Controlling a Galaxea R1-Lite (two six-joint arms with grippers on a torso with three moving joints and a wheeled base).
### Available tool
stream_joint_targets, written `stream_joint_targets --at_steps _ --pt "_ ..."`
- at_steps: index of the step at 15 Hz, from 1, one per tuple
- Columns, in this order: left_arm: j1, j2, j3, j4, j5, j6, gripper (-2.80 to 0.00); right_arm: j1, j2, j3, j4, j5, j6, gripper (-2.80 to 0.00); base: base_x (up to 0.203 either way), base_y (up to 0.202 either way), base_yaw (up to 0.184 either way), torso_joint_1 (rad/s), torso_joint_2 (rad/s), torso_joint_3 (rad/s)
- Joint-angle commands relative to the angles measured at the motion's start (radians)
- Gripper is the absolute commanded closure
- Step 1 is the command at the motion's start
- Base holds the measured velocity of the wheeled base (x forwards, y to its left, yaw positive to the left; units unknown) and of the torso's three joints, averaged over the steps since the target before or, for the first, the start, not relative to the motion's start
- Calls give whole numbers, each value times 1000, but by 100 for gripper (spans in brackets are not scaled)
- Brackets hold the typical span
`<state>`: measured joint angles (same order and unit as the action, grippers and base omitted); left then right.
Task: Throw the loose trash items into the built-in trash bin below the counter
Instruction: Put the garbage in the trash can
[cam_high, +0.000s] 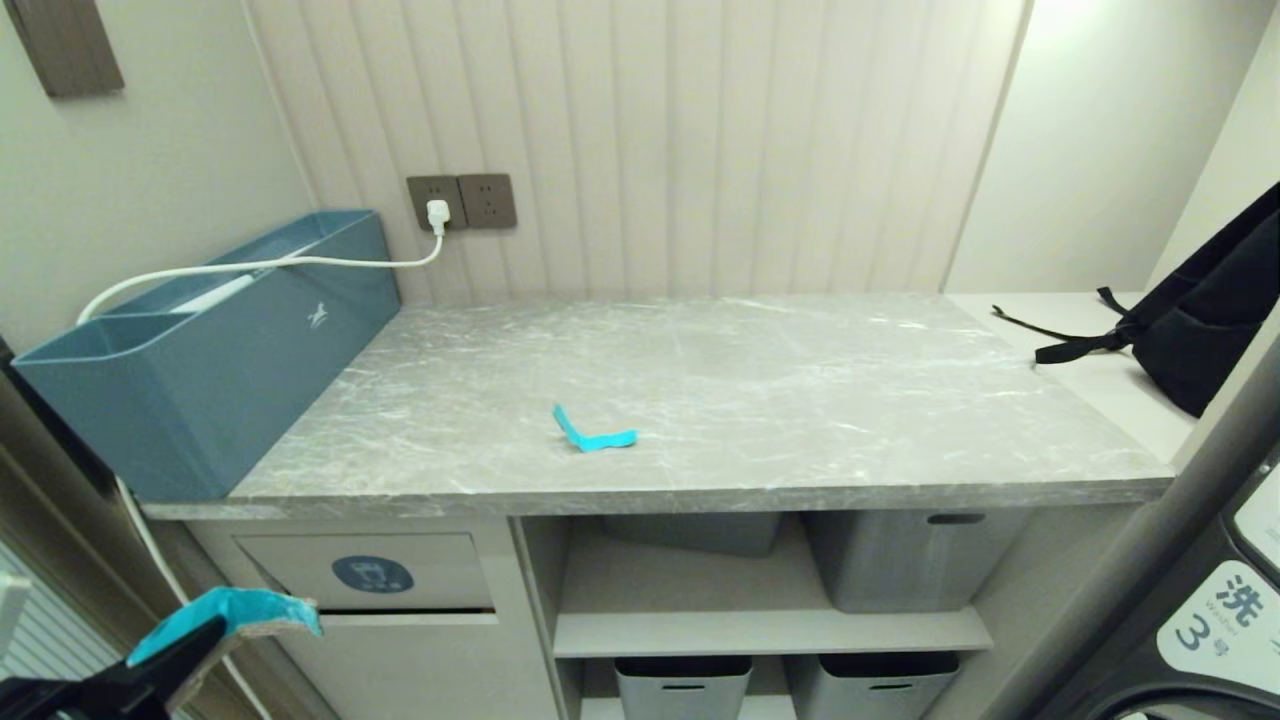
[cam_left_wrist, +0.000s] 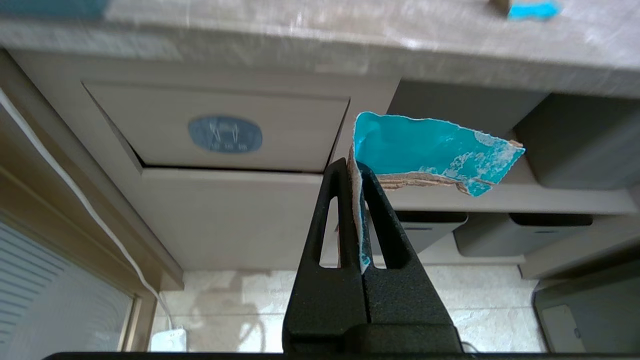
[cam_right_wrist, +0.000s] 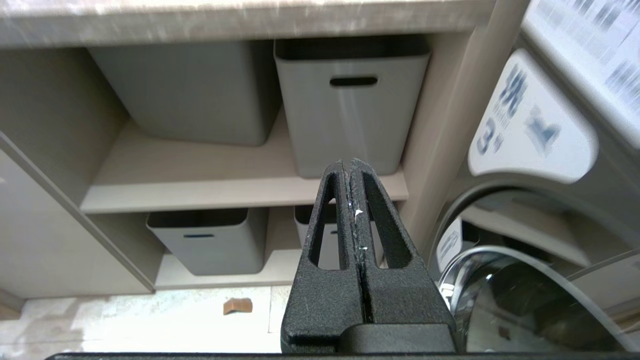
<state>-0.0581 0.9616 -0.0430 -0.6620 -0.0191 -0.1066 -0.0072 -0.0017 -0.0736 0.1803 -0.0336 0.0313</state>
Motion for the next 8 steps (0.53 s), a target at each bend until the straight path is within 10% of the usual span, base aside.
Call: stream_joint_targets --at_steps 1,8 --pt "0 27 5 8 -1 -2 0 0 3 0 1 0 1 0 0 0 0 -247 557 295" --pt "-1 37 4 71 -8 -1 0 0 3 0 1 0 9 0 0 0 0 -235 530 293"
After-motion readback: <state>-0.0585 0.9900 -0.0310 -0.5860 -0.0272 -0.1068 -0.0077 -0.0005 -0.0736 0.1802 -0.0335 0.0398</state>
